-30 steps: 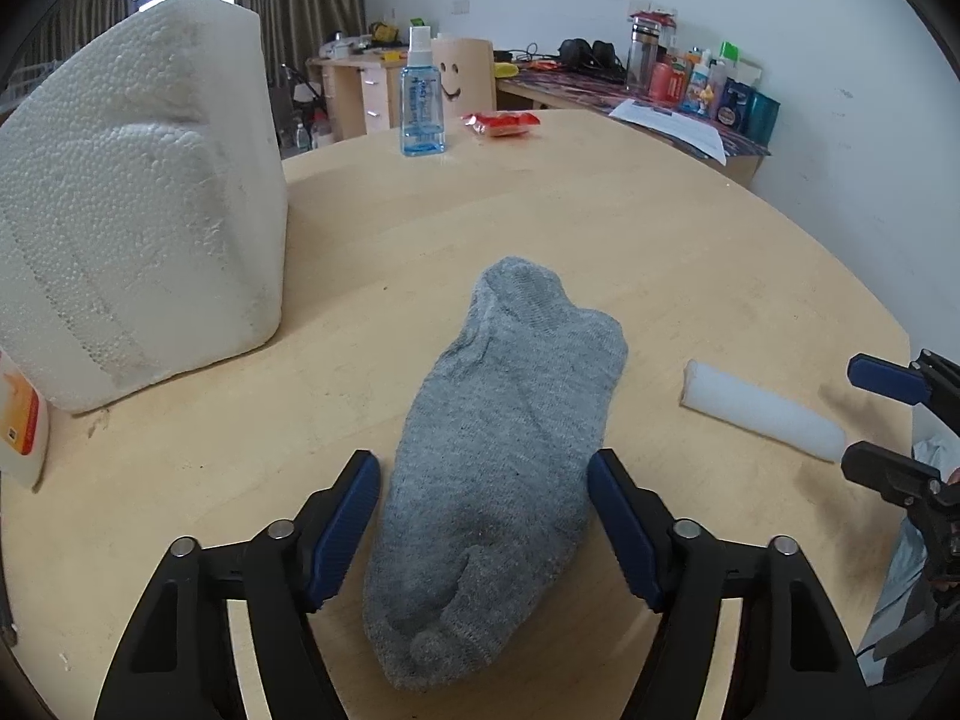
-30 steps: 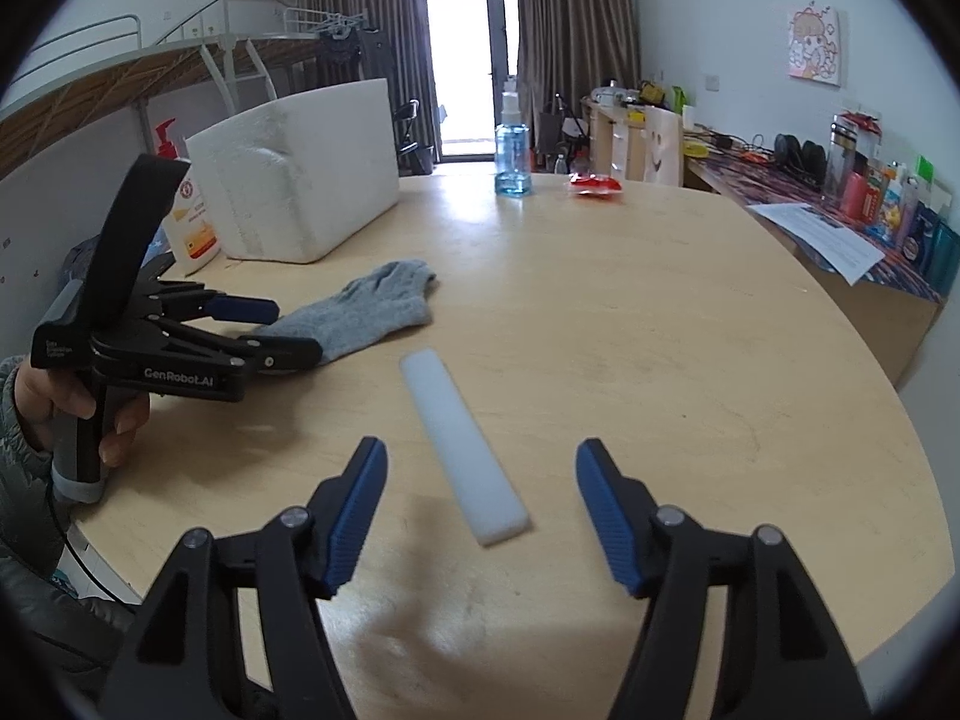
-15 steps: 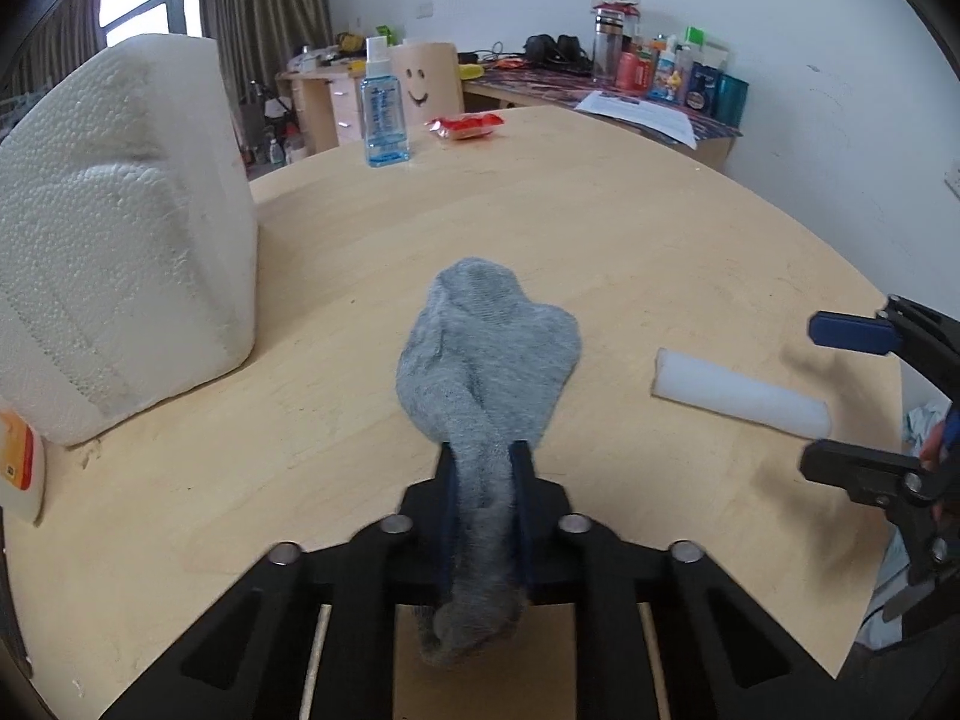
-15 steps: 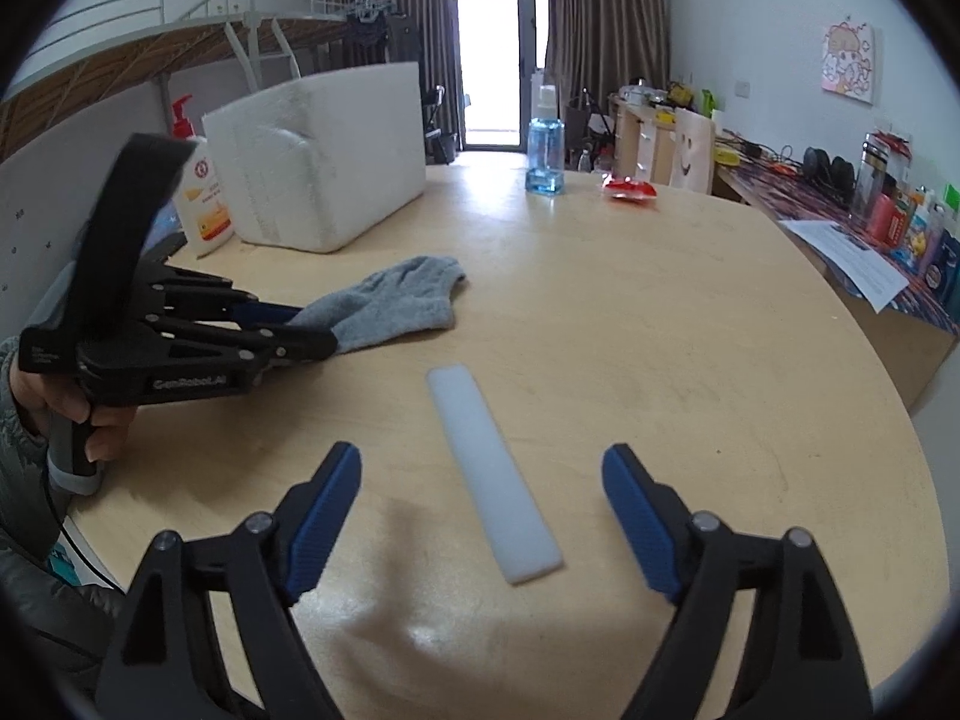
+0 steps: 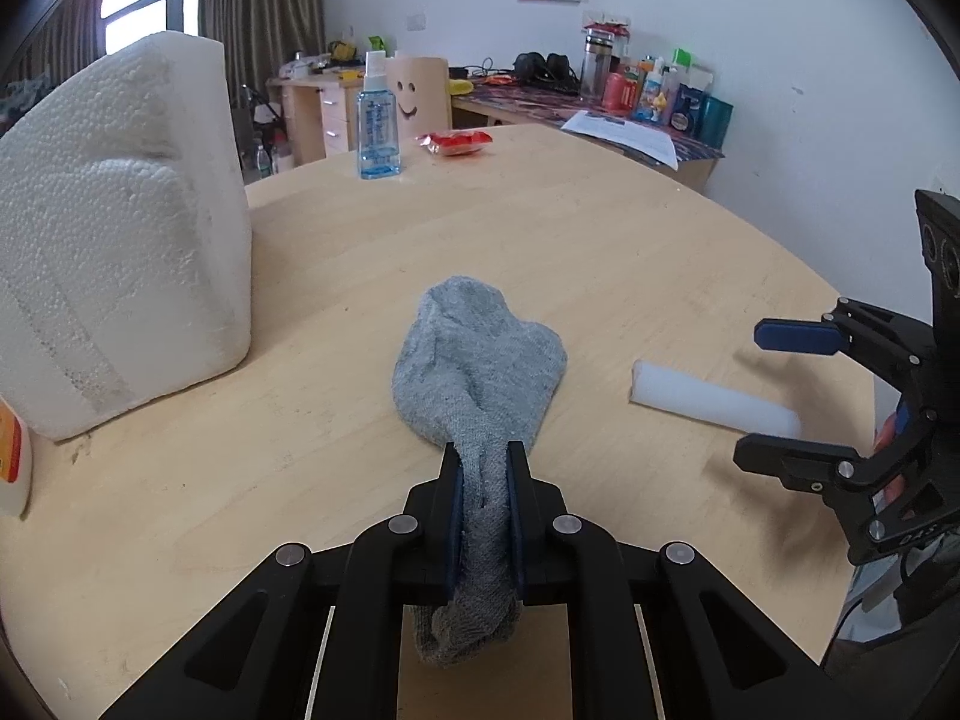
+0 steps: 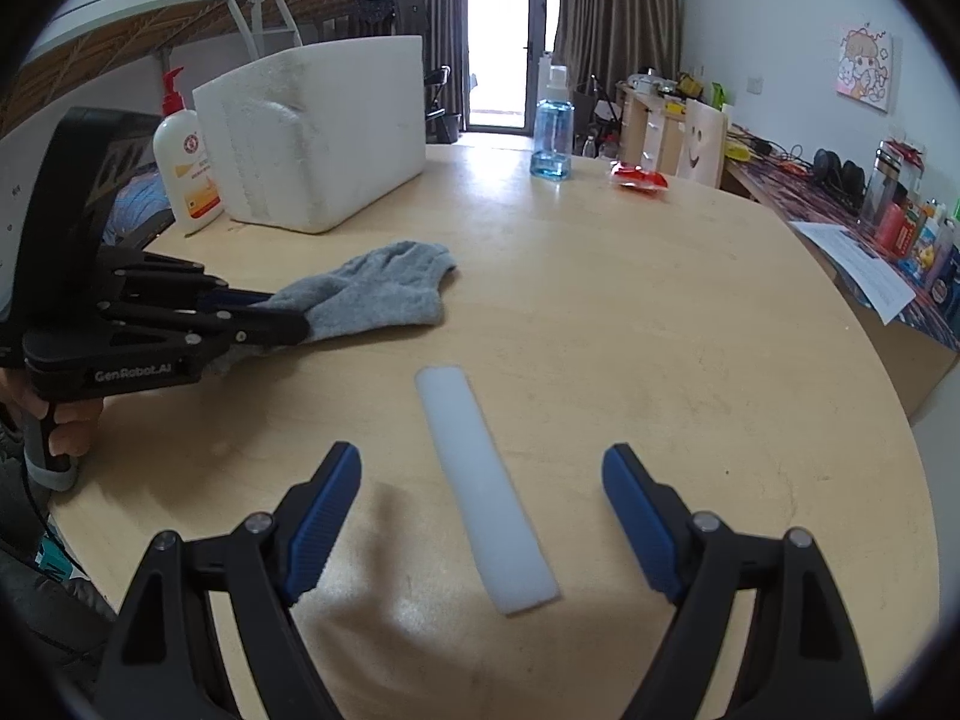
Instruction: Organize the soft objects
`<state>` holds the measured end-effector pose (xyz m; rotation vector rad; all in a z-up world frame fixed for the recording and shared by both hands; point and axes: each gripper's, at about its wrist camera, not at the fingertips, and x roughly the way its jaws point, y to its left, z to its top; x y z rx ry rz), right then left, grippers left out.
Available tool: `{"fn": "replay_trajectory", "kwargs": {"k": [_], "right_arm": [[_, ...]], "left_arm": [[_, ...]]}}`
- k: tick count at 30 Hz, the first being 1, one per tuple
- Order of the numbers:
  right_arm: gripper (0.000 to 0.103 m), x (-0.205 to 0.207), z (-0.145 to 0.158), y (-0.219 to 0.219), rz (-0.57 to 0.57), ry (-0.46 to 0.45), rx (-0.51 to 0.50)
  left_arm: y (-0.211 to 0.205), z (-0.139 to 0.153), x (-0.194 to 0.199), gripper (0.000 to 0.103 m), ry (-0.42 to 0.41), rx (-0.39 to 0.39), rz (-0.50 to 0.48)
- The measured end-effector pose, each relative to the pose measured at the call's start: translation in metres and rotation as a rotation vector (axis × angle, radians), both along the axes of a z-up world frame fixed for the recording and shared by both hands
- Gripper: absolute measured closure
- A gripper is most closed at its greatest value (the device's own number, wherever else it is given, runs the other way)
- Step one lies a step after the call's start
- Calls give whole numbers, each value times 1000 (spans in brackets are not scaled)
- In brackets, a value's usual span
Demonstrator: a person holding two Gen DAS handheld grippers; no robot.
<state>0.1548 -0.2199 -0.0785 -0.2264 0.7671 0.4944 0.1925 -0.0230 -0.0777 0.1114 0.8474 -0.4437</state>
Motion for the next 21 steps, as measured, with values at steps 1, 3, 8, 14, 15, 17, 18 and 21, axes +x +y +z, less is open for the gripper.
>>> {"fn": "replay_trajectory", "kwargs": {"k": [1,3,8,14,15,17,18,21], "right_arm": [[17,1,0,1,2,2,1],[17,5,-1,2,-6,12,-2],[17,10,-5,1,-16,23,-2],[19,11,-8,1,-22,32,-7],[22,11,-8,1,-16,37,-6],[27,13,-11,2,-7,61,-17],[27,14,-14,3,-8,76,-27],[33,12,-13,3,-12,74,-41]], "left_arm": [[0,0,0,90,-2,-1,1],[1,1,-1,90,-4,-4,-1],[2,3,-3,90,-11,-16,-4],[5,6,-9,90,-28,-22,-3],[5,7,-10,90,-31,-24,-2],[6,9,-12,90,-38,-31,-2],[6,9,-12,90,-38,-33,-3],[7,9,-14,90,-42,-34,-2]]}}
